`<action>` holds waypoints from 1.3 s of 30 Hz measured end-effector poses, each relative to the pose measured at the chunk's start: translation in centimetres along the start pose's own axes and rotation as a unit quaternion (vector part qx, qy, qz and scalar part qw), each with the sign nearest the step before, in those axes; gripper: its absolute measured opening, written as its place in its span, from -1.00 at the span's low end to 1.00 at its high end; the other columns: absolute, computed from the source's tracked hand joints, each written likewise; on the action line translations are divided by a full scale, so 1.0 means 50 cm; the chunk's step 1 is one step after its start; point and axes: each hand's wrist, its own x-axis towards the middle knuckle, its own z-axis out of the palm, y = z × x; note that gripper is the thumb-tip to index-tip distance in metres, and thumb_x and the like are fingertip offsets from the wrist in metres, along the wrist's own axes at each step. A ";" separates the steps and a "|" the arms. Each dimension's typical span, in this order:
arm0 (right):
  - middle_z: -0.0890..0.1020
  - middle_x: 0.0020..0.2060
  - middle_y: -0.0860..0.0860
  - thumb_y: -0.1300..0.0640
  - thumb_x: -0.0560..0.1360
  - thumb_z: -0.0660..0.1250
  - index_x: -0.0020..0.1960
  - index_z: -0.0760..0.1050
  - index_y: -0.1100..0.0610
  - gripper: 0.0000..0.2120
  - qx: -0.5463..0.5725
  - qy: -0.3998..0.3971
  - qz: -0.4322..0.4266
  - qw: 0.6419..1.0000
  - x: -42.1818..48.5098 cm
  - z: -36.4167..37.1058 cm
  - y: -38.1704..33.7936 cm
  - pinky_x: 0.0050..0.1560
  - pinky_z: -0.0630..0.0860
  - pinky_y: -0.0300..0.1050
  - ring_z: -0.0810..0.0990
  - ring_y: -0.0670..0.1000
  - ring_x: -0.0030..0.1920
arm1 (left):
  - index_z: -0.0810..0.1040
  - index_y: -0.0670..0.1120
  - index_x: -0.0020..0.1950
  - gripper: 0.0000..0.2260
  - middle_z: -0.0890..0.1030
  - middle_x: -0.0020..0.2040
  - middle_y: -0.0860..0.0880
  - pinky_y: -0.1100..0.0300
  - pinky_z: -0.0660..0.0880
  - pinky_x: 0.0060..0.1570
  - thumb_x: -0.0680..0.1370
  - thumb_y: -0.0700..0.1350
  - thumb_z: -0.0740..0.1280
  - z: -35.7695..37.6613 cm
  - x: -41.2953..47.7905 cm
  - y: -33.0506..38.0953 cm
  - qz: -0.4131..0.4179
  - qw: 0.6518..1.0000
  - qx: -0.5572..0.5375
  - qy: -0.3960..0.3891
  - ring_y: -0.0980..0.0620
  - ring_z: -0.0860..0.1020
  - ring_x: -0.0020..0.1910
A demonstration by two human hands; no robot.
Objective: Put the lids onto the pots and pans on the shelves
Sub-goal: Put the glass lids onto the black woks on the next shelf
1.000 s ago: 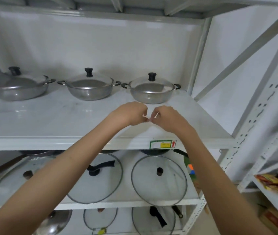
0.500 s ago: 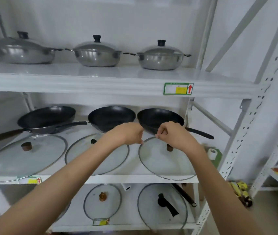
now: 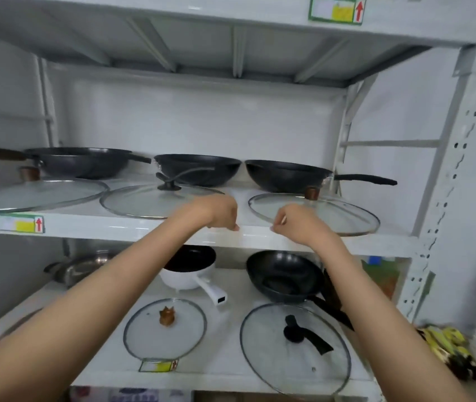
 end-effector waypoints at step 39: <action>0.45 0.23 0.11 -0.03 0.52 0.29 0.27 0.43 0.08 -0.63 -0.147 -0.032 0.067 0.986 0.299 -0.086 0.156 0.29 0.35 0.07 0.35 0.17 0.33 | 0.40 -0.09 0.26 -0.58 0.50 0.25 -0.12 -0.08 0.24 0.31 0.54 0.16 0.23 -0.073 0.281 -0.291 -0.185 0.979 0.057 0.058 -0.17 0.44 0.28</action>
